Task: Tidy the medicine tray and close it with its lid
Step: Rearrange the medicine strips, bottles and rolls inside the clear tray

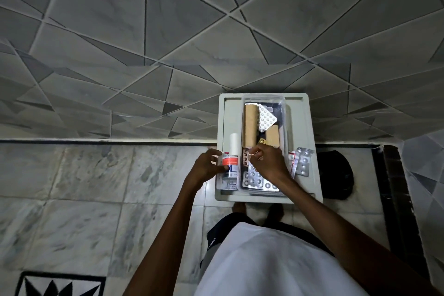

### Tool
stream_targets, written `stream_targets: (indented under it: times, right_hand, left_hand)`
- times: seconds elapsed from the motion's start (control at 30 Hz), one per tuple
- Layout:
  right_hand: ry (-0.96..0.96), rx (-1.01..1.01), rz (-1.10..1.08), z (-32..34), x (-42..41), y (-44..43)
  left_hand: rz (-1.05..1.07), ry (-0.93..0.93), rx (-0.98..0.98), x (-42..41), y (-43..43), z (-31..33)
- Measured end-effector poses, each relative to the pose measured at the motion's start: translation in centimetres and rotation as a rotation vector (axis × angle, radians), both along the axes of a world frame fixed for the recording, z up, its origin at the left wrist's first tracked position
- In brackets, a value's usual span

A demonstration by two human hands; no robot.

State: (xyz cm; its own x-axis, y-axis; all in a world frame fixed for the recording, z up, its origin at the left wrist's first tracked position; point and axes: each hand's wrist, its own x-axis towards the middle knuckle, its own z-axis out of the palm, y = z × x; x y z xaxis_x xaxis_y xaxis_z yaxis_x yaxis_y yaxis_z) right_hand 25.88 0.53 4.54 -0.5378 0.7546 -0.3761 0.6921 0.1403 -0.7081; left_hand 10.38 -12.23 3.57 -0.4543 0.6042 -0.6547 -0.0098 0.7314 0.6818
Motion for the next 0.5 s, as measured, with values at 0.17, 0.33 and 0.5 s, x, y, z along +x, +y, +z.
stream_targets:
  times: [0.17, 0.33, 0.5]
  right_hand:
    - [-0.005, 0.004, -0.024, -0.2, 0.3, -0.6]
    - [-0.002, 0.085, -0.069, 0.2, 1.6, 0.2]
    - [0.006, 0.139, -0.117, 0.4, 4.0, 1.1]
  left_hand:
    - [-0.353, 0.203, 0.031, 1.3, -0.2, -0.6]
    - [-0.356, 0.432, 0.101, 2.9, -0.1, -0.5]
    - [-0.364, 0.485, 0.124, 1.9, -0.8, 0.8]
